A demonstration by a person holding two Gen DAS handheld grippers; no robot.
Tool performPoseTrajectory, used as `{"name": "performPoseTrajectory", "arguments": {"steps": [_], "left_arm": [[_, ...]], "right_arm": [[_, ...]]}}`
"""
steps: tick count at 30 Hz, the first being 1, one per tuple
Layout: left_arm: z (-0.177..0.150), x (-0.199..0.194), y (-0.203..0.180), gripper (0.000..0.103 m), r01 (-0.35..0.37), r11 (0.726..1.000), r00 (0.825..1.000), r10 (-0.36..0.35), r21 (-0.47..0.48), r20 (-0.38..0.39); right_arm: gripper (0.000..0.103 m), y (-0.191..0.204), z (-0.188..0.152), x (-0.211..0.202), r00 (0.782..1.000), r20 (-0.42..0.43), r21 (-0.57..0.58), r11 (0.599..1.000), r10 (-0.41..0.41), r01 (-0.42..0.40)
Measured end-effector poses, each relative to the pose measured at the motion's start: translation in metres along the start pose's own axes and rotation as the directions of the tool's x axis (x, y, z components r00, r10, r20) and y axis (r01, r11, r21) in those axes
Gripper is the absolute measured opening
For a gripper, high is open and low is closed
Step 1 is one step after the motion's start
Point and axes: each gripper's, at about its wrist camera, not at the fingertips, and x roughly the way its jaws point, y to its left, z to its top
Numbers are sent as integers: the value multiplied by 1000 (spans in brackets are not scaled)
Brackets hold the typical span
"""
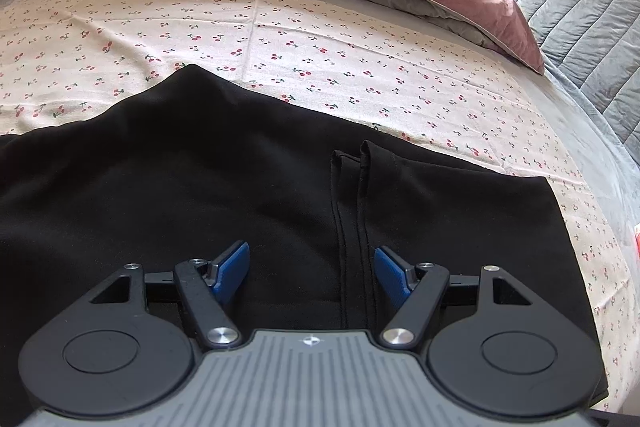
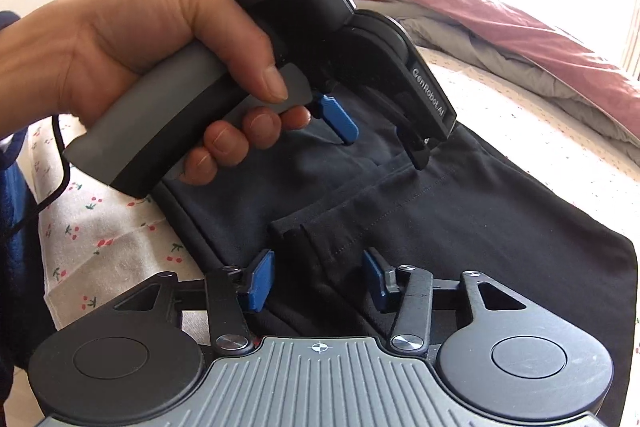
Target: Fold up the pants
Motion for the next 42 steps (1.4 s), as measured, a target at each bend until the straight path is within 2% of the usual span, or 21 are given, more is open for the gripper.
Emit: {"name": "performPoseTrajectory", "arguments": {"steps": [3, 7, 8, 9, 11, 13, 16, 20, 23, 25, 27, 31, 36, 39, 42], "left_arm": [[-4, 2, -8, 79, -66, 997, 998, 66, 31, 9], [-7, 2, -19, 79, -137, 988, 990, 136, 67, 20], [-7, 2, -20, 79, -134, 989, 991, 133, 68, 19], [-8, 2, -19, 79, -127, 990, 992, 126, 68, 15], [-8, 1, -16, 79, -115, 991, 993, 114, 64, 11], [-8, 0, -14, 79, -101, 993, 995, 100, 60, 4], [-6, 0, -14, 86, -39, 998, 999, 40, 44, -24], [-6, -2, -15, 87, 23, 1000, 999, -23, 3, -49], [-4, -4, -8, 88, 59, 997, 996, -62, -51, -67], [-3, -5, -1, 89, 103, 988, 991, -112, -112, -77], [-3, -4, 0, 89, 112, 986, 989, -122, -125, -78], [-5, -4, -10, 82, 98, 992, 993, -103, -77, -63], [-1, -4, -9, 76, 145, 982, 985, -155, -118, -81], [-2, -1, -10, 68, 142, 982, 985, -152, -122, -82], [0, 2, -7, 42, 145, 981, 986, -154, -131, -65]], "right_arm": [[41, 7, -1, 4, 1000, -10, -44, 999, -18, 17], [40, 13, -7, 6, 999, 3, -43, 998, -40, 40], [31, 12, -7, 6, 999, 4, -39, 998, -43, 43], [19, 12, -6, 5, 999, 7, -36, 998, -48, 48], [10, 12, -4, 3, 998, 21, -34, 998, -57, 58], [10, 12, -2, 2, 997, 33, -18, 998, -63, 64], [9, 13, -2, -2, 995, 60, -17, 997, -74, 75], [8, 10, 2, -12, 991, 104, 2, 996, -89, 90], [8, 4, 11, -27, 983, 150, 18, 994, -109, 107], [8, 2, 14, -32, 982, 158, 23, 995, -104, 102], [8, 2, 15, -34, 983, 157, 26, 996, -93, 90], [8, 1, 13, -34, 984, 164, 19, 997, -75, 73], [8, -3, 19, -50, 977, 201, 32, 997, -77, 72], [8, -4, 20, -52, 978, 200, 29, 998, -61, 56], [8, 5, 18, -49, 983, 181, -9, 999, -41, 44]]}}
